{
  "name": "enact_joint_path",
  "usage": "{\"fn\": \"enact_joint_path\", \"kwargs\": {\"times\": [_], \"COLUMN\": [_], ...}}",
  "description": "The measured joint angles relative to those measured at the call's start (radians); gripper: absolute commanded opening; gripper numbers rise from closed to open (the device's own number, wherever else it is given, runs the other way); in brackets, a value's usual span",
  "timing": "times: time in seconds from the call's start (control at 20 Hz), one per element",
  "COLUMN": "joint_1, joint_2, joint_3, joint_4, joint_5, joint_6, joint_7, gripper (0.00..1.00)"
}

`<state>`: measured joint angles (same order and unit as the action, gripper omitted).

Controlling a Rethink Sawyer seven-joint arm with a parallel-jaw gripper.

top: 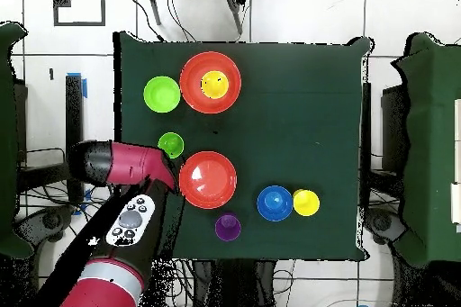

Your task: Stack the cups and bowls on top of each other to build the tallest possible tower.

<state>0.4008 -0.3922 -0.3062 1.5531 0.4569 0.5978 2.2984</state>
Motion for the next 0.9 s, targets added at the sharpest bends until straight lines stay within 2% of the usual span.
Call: {"fn": "enact_joint_path", "kwargs": {"times": [0.55, 0.9], "joint_1": [0.014, 0.05], "joint_2": [0.042, 0.088], "joint_3": [0.0, 0.0], "joint_4": [0.041, 0.051], "joint_5": [0.026, 0.042], "joint_6": [-0.095, -0.136], "joint_7": [0.0, 0.0], "gripper": [1.0, 1.0]}}
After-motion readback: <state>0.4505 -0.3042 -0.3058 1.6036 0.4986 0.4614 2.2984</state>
